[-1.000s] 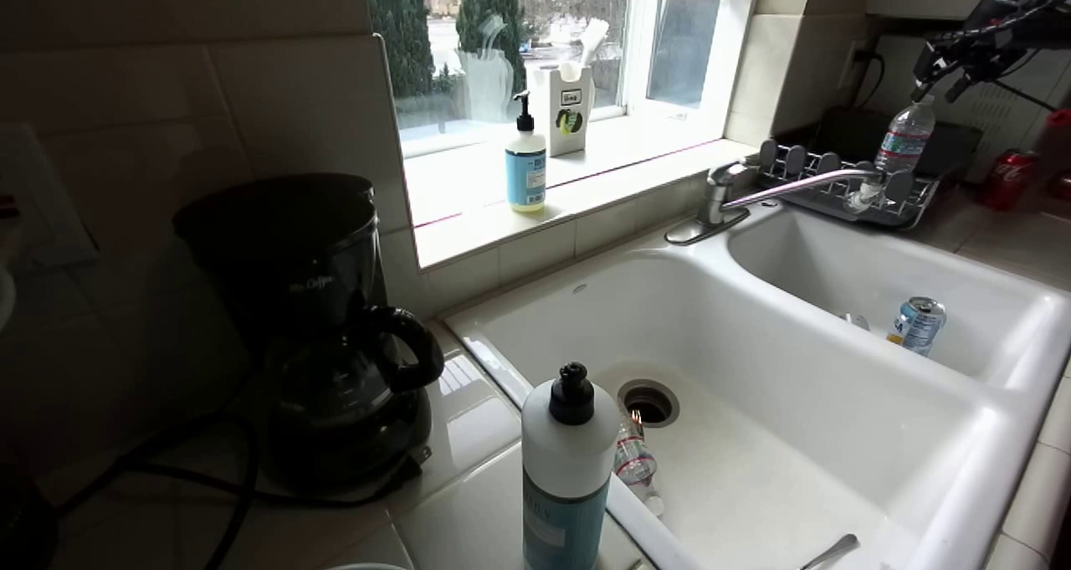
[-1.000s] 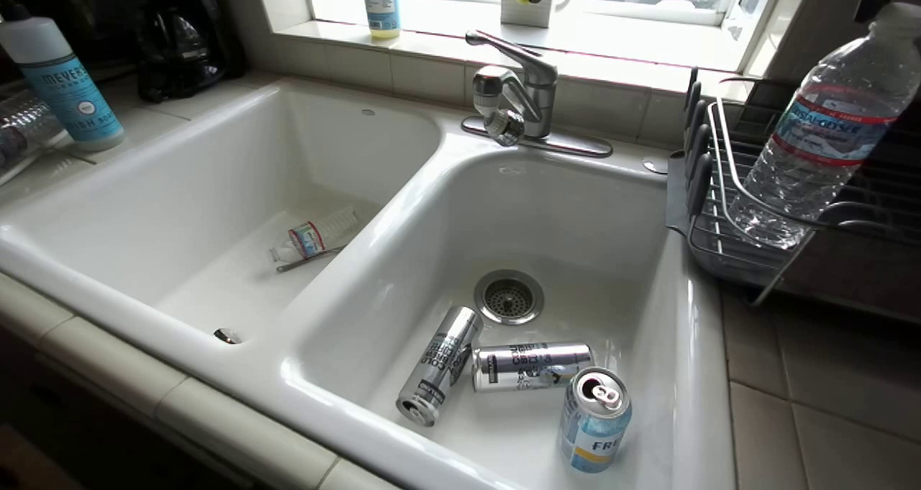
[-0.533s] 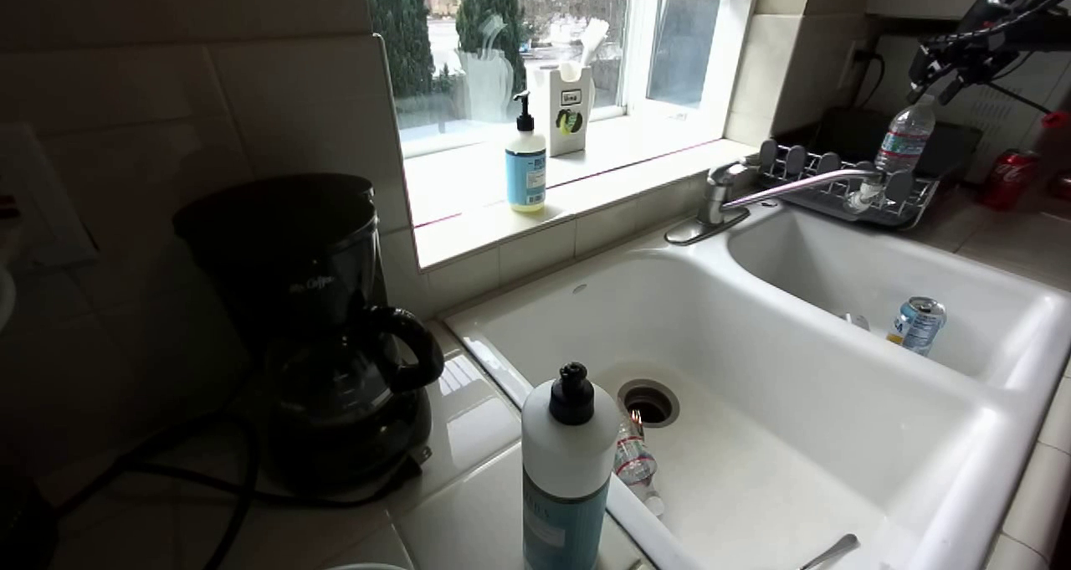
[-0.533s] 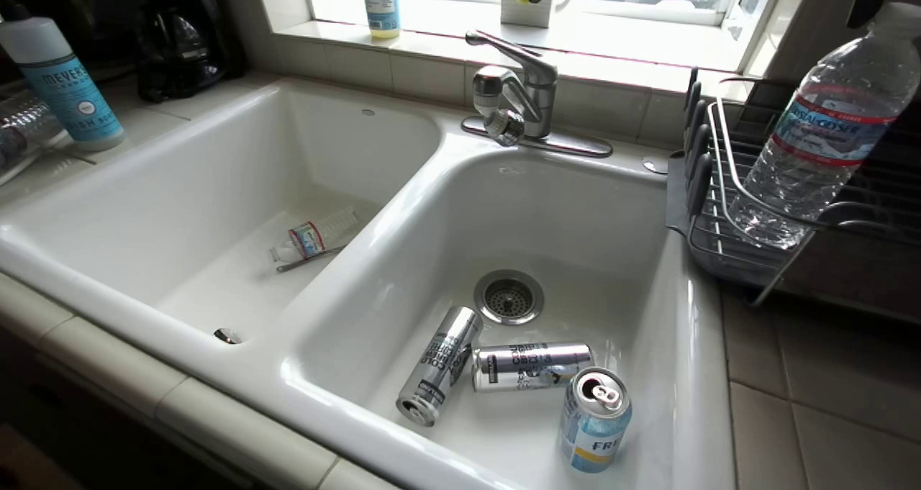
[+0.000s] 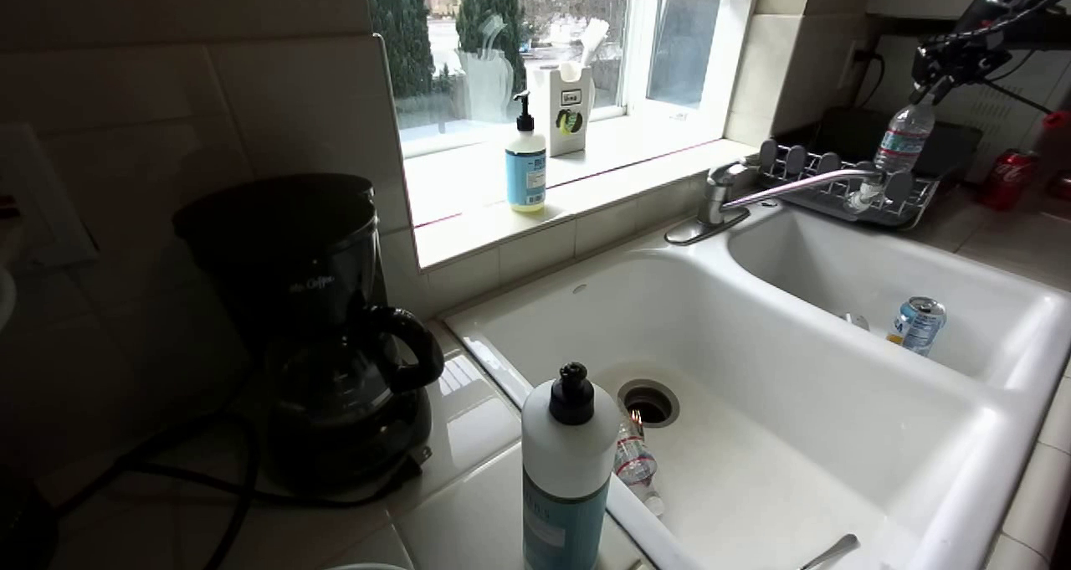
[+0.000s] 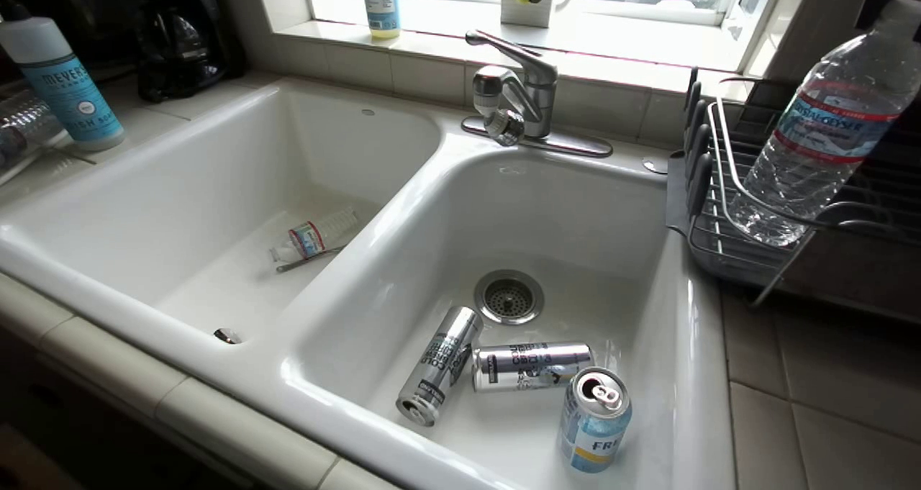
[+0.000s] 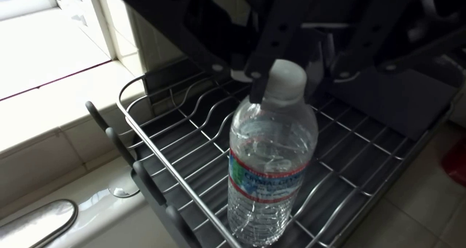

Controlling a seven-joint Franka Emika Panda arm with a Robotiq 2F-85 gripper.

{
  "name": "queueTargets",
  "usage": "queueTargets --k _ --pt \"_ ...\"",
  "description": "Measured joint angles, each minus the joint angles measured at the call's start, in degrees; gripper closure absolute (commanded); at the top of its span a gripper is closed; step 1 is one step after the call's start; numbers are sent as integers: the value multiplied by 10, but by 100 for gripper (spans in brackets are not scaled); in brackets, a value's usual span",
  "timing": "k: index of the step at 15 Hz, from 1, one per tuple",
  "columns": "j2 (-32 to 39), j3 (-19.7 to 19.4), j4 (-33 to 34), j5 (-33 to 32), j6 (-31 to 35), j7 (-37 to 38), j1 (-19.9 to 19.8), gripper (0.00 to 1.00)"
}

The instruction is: Move the bottle from the dishrack to the window sill

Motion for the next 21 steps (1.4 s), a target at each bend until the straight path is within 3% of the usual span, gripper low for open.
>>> queueTargets --k 9,16,17,21 --pt "-93 12 15 -19 -44 -19 15 92" --pt "-131 51 66 -47 -56 -45 52 92" --pt "-128 57 76 -44 -67 -53 61 69" --pt "-114 68 94 -31 -96 -67 84 69"
